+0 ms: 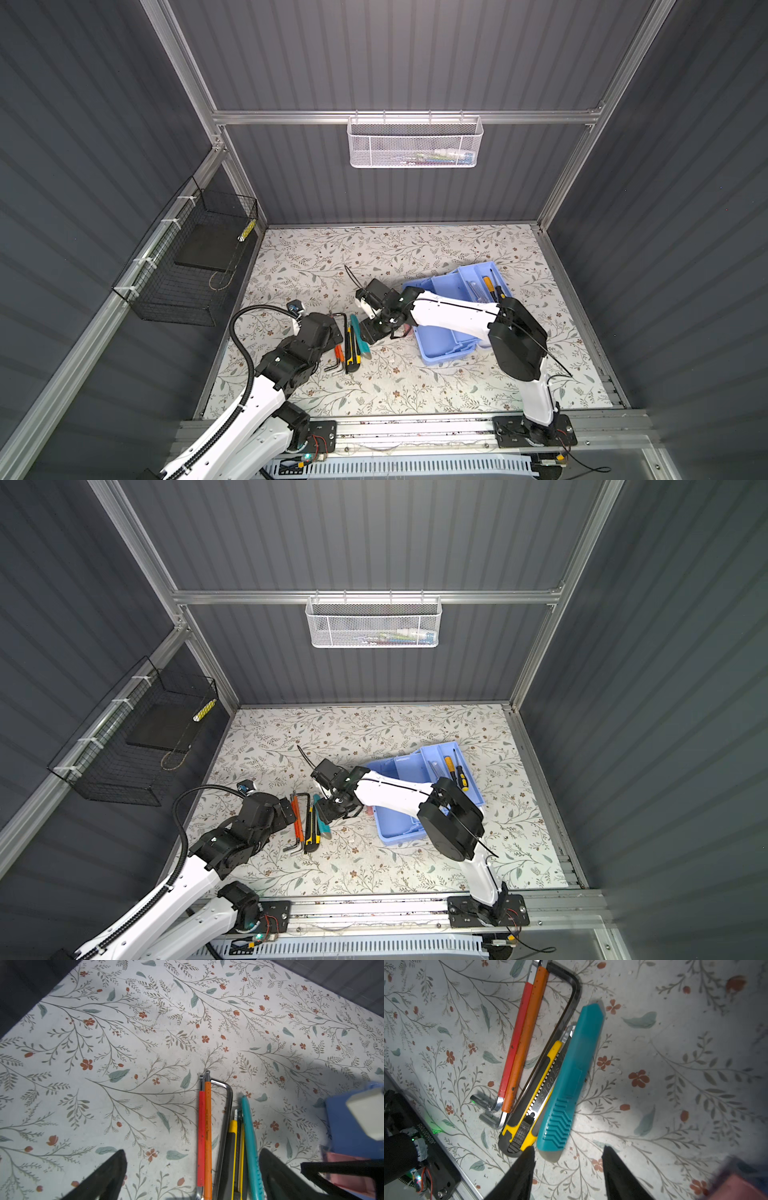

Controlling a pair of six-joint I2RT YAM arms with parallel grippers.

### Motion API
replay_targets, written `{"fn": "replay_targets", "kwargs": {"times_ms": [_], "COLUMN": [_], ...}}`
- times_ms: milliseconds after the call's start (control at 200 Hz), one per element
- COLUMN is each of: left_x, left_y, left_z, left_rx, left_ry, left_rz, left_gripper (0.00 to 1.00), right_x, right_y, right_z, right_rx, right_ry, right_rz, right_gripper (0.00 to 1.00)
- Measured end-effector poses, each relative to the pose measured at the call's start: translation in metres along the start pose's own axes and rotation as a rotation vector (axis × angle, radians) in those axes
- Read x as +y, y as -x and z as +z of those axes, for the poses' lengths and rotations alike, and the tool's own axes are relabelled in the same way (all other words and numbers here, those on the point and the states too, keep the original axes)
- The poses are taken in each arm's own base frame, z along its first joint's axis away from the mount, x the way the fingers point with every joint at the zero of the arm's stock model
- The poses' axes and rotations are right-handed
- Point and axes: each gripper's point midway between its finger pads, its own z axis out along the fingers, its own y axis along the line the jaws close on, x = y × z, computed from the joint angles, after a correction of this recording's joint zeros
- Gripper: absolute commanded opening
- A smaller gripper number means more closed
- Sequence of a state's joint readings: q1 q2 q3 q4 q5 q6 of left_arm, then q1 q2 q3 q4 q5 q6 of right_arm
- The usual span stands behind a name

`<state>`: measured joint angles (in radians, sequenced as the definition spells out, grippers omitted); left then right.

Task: Pack the tool kit
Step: 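Move the right gripper back over the tool row to the teal knife, then lower the right gripper onto the teal knife and close on it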

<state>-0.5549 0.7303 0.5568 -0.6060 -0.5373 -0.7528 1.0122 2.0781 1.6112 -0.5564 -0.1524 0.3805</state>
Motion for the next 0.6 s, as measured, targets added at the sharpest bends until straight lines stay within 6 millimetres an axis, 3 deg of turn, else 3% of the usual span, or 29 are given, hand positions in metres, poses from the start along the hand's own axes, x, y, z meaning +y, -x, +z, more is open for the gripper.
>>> {"fn": "replay_targets", "kwargs": {"times_ms": [115,335,600], "left_x": [0.006,0.018,0.018], "left_y": [0.000,-0.020,-0.025], "left_z": [0.001,0.013,0.019], "left_rx": [-0.023,0.006,-0.007], "left_ry": [0.019,0.056,0.048], "left_rz": [0.000,0.026,0.027], "left_gripper": [0.99,0.99,0.99], "right_x": [0.003,0.001,0.003], "right_y": [0.005,0.001,0.005], "right_z": [0.011,0.030,0.044], "right_rx": [0.008,0.047,0.077], "right_ry": [-0.021,-0.055,-0.080], "right_rz": [-0.010,-0.014,-0.018], "right_gripper": [0.56,0.56,0.53]}}
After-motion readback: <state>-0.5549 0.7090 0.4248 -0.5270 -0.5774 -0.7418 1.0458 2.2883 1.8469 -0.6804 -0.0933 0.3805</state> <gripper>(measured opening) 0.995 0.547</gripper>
